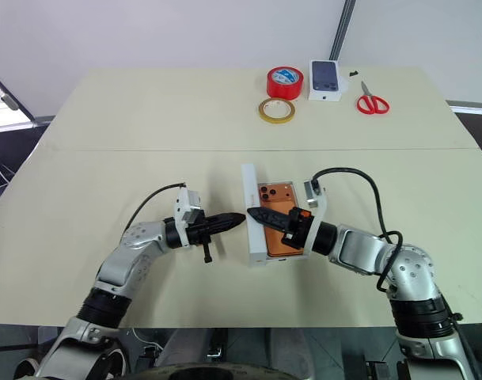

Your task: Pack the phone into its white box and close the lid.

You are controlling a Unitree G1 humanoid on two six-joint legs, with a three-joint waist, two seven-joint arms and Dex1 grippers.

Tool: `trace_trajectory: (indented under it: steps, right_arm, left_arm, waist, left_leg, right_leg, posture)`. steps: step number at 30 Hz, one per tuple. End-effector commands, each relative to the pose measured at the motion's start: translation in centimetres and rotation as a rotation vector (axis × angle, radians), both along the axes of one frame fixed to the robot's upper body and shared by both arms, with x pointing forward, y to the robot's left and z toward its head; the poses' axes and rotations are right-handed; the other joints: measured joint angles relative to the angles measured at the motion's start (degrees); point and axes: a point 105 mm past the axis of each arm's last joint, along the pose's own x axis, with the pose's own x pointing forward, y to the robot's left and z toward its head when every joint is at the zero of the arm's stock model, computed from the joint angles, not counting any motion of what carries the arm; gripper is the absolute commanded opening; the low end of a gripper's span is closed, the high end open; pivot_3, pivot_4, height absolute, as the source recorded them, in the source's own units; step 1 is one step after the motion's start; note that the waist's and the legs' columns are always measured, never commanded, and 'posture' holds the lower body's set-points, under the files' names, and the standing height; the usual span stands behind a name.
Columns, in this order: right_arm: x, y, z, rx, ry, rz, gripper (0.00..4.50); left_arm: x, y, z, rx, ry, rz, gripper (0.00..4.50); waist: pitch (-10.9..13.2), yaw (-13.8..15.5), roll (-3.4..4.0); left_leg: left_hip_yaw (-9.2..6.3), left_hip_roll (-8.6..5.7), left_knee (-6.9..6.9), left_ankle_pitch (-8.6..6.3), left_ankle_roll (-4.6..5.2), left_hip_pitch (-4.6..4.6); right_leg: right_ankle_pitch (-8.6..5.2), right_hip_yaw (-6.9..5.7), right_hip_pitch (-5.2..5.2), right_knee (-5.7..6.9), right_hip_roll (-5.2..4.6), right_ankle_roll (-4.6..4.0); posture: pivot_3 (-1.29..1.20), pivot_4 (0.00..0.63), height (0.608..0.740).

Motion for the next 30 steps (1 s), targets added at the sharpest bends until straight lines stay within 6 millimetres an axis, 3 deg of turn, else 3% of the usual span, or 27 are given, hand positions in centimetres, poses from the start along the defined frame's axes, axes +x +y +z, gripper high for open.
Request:
trace_trajectory:
  steps: [1, 2, 3, 7, 10, 12, 15, 18, 20, 23, 26, 30]
  right_arm:
    - [0.7, -2.3, 0.3, -0.058, -0.037, -0.083, 2.36]
    - [0.7, -2.7, 0.5, -0.072, -0.053, -0.092, 3.07]
    - [0.5, -3.4, 0.6, -0.106, -0.076, -0.094, 3.38]
    - [0.5, -6.7, 1.7, -0.199, -0.153, -0.146, 3.38]
    - [3.1, -11.5, 2.6, -0.263, -0.189, -0.399, 3.38]
    - [3.3, -11.7, 3.6, -0.31, -0.268, -0.428, 3.38]
    - [3.3, -10.4, 3.2, -0.455, -0.392, -0.401, 3.38]
    - [3.4, -8.9, 3.2, -0.557, -0.519, -0.372, 2.62]
    - [3.2, -7.9, 2.5, -0.714, -0.65, -0.29, 1.56]
    - [3.2, -7.3, 1.4, -0.712, -0.664, -0.261, 0.04]
    - [2.7, -6.5, -0.1, -0.8, -0.737, -0.155, 0.04]
    - [2.1, -5.7, -0.7, -0.833, -0.795, -0.087, 0.04]
  left_arm:
    - [0.2, -2.4, 0.7, -0.02, -0.052, -0.041, 0.0]
    - [0.3, -2.8, 0.8, -0.027, -0.052, -0.045, 0.0]
    - [0.6, -3.3, 0.8, -0.034, -0.05, -0.049, 0.0]
    - [0.9, -4.8, 0.8, -0.041, -0.068, -0.075, 0.0]
    - [1.2, -5.5, 1.3, -0.074, -0.054, -0.077, 0.0]
    - [1.4, -5.2, 1.4, -0.082, -0.046, -0.065, 0.0]
    - [1.6, -3.8, 1.4, -0.067, -0.044, -0.039, 0.0]
    - [1.5, -1.9, 1.5, -0.035, -0.042, -0.018, 0.0]
    - [1.2, -0.6, 1.6, -0.016, -0.029, -0.01, 0.0]
    - [0.5, 1.7, 1.7, 0.018, 0.0, 0.006, 0.0]
    - [-0.2, 2.8, 0.8, 0.053, 0.038, 0.008, 0.0]
    - [0.4, 2.5, -0.5, 0.098, 0.057, 0.048, 0.0]
  waist:
    - [0.0, 0.2, 0.0]
    - [0.0, 0.43, 0.0]
    - [0.0, 0.64, 0.0]
    - [0.01, 1.12, -0.01]
    - [0.01, 0.89, -0.02]
    - [0.0, 0.99, 0.01]
    - [0.0, 0.76, 0.01]
    - [-0.01, 0.62, 0.03]
    - [-0.01, 0.65, 0.04]
    - [-0.01, 0.8, 0.04]
    - [-0.01, 1.11, 0.04]
    - [-0.01, 1.14, 0.04]
  left_leg:
    - [0.0, 0.0, 0.0, -0.01, 0.01, -0.01]
    - [0.0, 0.0, 0.0, -0.01, 0.02, -0.02]
    - [0.0, -0.01, 0.01, -0.02, 0.03, -0.04]
    - [0.02, -0.02, 0.04, -0.05, 0.09, -0.11]
    - [0.04, -0.02, 0.04, -0.05, 0.1, -0.08]
    - [0.05, -0.02, 0.04, -0.05, 0.09, -0.07]
    - [0.05, 0.02, 0.02, -0.05, 0.09, -0.07]
    - [0.05, 0.07, 0.02, -0.05, 0.09, -0.05]
    - [0.05, 0.07, 0.02, -0.04, 0.08, -0.05]
    - [0.05, 0.06, 0.02, -0.04, 0.07, -0.06]
    - [0.05, 0.05, 0.03, -0.03, 0.06, -0.06]
    - [0.04, 0.01, 0.03, -0.04, 0.05, -0.07]
  right_leg:
    - [0.0, 0.0, 0.0, -0.01, 0.0, 0.0]
    - [0.0, 0.0, 0.0, -0.03, 0.0, 0.0]
    - [0.0, 0.0, -0.01, -0.04, 0.0, 0.0]
    - [0.0, -0.01, -0.02, -0.08, 0.0, 0.01]
    - [0.01, -0.01, -0.02, -0.06, 0.02, 0.01]
    - [0.01, -0.01, -0.02, -0.05, 0.03, 0.01]
    - [0.01, -0.01, -0.05, -0.04, 0.08, 0.01]
    - [0.01, -0.01, -0.07, 0.01, 0.14, 0.01]
    - [0.01, 0.0, -0.08, 0.02, 0.14, 0.01]
    - [0.01, 0.0, -0.08, -0.02, 0.12, 0.01]
    - [0.0, 0.0, -0.08, -0.03, 0.07, 0.01]
    - [0.0, 0.0, -0.07, -0.06, 0.03, 0.0]
  posture:
    - [0.0, 0.15, 0.74]
    - [0.0, 0.15, 0.74]
    - [0.0, 0.15, 0.74]
    - [0.0, 0.15, 0.74]
    - [0.0, 0.15, 0.74]
    - [0.0, 0.15, 0.74]
    - [0.0, 0.15, 0.74]
    - [0.0, 0.15, 0.74]
    - [0.0, 0.15, 0.74]
    - [0.0, 0.15, 0.74]
    - [0.0, 0.15, 0.74]
    - [0.0, 0.15, 0.74]
